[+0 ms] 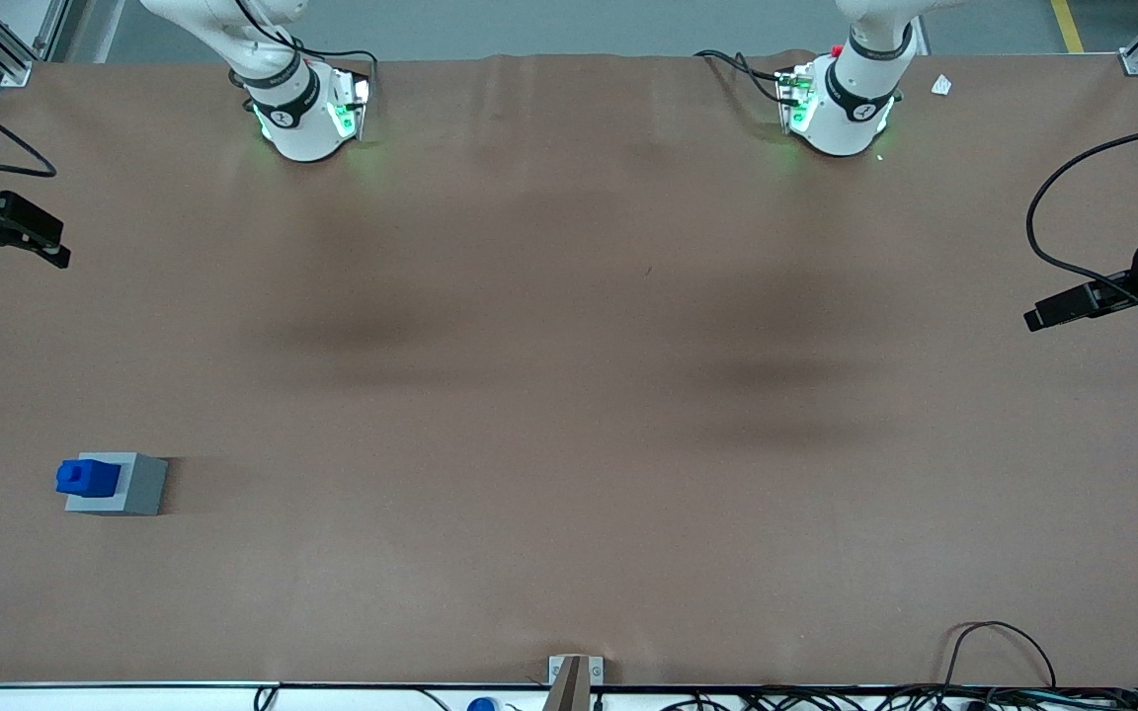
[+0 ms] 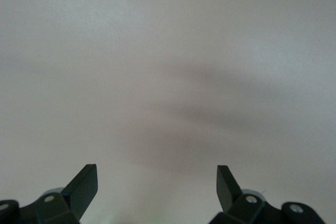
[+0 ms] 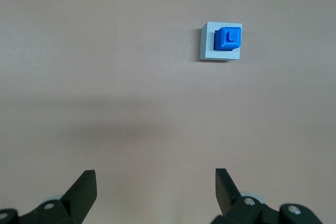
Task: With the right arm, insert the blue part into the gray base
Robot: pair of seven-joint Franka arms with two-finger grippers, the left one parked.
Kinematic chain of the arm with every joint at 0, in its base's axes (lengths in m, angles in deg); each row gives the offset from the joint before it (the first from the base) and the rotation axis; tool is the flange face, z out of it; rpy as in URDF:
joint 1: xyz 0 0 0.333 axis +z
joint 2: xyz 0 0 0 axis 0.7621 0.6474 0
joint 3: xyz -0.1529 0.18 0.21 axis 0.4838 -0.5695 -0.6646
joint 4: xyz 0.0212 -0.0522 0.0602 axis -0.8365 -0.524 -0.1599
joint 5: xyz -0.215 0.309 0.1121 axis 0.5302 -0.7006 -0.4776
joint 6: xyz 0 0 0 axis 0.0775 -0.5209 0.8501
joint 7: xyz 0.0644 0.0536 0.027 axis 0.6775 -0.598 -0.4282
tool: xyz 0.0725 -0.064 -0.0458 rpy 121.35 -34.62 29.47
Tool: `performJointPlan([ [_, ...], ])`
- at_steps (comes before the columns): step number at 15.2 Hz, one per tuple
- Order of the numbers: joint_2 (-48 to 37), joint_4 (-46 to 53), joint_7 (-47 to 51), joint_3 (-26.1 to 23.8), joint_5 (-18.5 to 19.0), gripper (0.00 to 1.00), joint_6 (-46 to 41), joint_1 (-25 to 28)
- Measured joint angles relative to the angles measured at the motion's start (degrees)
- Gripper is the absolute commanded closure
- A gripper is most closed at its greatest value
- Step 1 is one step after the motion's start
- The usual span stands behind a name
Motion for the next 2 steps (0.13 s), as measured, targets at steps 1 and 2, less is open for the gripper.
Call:
performJointPlan([
  [1, 0.0, 0.0, 0.1, 0.0, 0.0, 0.00, 0.0, 0.0],
  [2, 0.0, 0.0, 0.1, 0.0, 0.0, 0.00, 0.0, 0.0],
])
